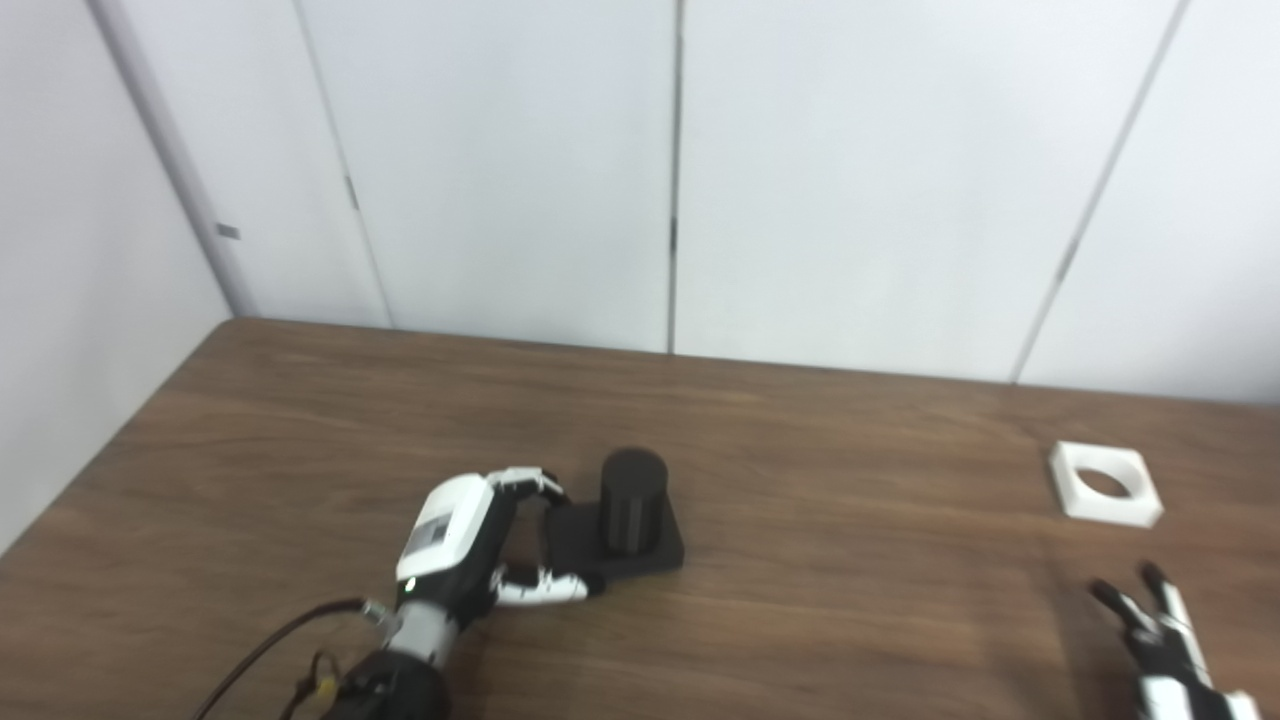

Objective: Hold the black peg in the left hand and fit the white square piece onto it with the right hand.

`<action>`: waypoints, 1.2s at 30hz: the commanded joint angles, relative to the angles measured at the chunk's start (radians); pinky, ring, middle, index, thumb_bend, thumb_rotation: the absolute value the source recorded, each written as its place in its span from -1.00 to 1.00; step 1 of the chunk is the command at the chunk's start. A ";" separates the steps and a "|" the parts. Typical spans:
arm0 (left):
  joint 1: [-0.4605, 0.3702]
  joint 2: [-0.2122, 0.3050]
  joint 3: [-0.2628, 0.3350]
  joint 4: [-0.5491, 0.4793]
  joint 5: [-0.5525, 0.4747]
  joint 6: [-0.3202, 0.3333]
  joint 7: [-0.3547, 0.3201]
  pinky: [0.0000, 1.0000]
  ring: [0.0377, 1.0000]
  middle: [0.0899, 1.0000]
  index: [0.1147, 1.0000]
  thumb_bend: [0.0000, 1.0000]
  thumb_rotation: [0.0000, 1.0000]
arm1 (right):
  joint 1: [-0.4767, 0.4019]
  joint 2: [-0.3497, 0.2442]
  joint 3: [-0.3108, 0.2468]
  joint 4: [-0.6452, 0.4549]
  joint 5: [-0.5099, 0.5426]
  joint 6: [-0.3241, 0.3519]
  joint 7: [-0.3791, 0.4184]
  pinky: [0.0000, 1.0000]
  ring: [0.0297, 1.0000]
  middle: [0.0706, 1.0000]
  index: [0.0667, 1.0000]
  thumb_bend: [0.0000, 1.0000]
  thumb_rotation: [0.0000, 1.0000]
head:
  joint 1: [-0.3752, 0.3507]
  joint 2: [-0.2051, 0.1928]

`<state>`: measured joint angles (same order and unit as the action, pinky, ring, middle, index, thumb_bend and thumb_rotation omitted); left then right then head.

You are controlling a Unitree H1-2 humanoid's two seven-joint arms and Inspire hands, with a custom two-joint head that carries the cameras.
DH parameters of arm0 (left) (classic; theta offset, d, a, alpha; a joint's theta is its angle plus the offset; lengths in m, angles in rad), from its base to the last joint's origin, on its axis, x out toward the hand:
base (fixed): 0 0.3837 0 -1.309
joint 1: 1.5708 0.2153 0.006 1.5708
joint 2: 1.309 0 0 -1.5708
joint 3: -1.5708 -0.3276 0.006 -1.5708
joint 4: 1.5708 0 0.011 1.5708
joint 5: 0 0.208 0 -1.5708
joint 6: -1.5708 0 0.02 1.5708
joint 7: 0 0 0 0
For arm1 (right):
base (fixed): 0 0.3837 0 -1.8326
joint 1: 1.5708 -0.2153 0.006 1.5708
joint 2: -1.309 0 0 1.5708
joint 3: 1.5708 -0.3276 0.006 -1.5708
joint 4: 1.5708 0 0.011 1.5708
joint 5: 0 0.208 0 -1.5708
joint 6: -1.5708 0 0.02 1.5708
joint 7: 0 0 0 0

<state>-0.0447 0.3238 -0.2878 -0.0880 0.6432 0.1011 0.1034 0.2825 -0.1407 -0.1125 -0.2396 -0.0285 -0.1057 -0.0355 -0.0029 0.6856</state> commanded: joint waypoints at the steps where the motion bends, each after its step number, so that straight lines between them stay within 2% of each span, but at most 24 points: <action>1: 0.003 0.007 -0.025 -0.049 0.026 -0.055 -0.016 0.66 0.67 0.56 -0.16 0.01 -0.89 | -0.001 0.050 0.008 -0.039 -0.004 0.014 -0.015 1.00 0.96 0.76 1.00 0.14 1.00 | -0.016 0.012; 3: 0.023 0.005 -0.051 -0.060 0.052 -0.086 -0.027 0.90 0.71 0.57 -0.16 0.01 -0.89 | -0.002 0.055 0.017 -0.050 0.002 0.032 -0.022 1.00 0.96 0.76 1.00 0.12 0.98 | -0.033 0.022; 5: 0.041 0.003 -0.078 -0.069 0.087 -0.108 -0.038 0.98 0.73 0.56 -0.16 0.02 -0.89 | -0.003 0.059 0.025 -0.064 -0.004 0.049 -0.031 1.00 0.95 0.76 1.00 0.10 0.98 | -0.061 0.040; 9: 0.067 0.007 -0.132 -0.083 0.156 -0.136 -0.069 1.00 0.76 0.57 -0.16 0.02 -0.89 | -0.007 0.069 0.041 -0.089 -0.025 0.080 -0.054 1.00 0.92 0.76 1.00 0.11 0.99 | -0.093 0.063; 17: 0.113 0.011 -0.206 -0.102 0.225 -0.175 -0.104 1.00 0.77 0.58 -0.16 0.03 -0.89 | -0.016 0.068 0.067 -0.118 -0.063 0.117 -0.083 1.00 0.91 0.76 1.00 0.12 1.00 | -0.133 0.096; 24: 0.125 0.005 -0.211 -0.095 0.239 -0.169 -0.111 1.00 0.77 0.58 -0.16 0.02 -0.89 | -0.015 0.055 0.066 -0.129 -0.057 0.130 -0.081 1.00 0.91 0.76 1.00 0.14 1.00 | -0.146 0.106; 31: 0.132 0.001 -0.209 -0.103 0.223 -0.155 -0.132 1.00 0.76 0.57 -0.16 0.02 -0.89 | -0.023 0.028 0.057 -0.164 -0.050 0.163 -0.066 1.00 0.92 0.79 1.00 0.13 0.97 | -0.207 0.108; 34: 0.132 -0.003 -0.208 -0.106 0.219 -0.147 -0.143 1.00 0.75 0.56 -0.16 0.02 -0.89 | -0.043 -0.001 0.044 -0.199 -0.047 0.220 -0.050 1.00 0.94 0.82 1.00 0.13 0.78 | -0.224 0.109; 36: 0.131 -0.006 -0.206 -0.108 0.217 -0.142 -0.149 1.00 0.75 0.56 -0.16 0.02 -0.89 | -0.059 -0.037 0.038 -0.217 -0.084 0.264 -0.036 1.00 0.95 0.87 0.99 0.13 0.62 | -0.228 0.110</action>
<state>0.0604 0.3131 -0.4696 -0.1997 0.8366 -0.0403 0.0204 0.2602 -0.1545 -0.0609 -0.4064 -0.0897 0.1462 -0.0797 -0.2316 0.7946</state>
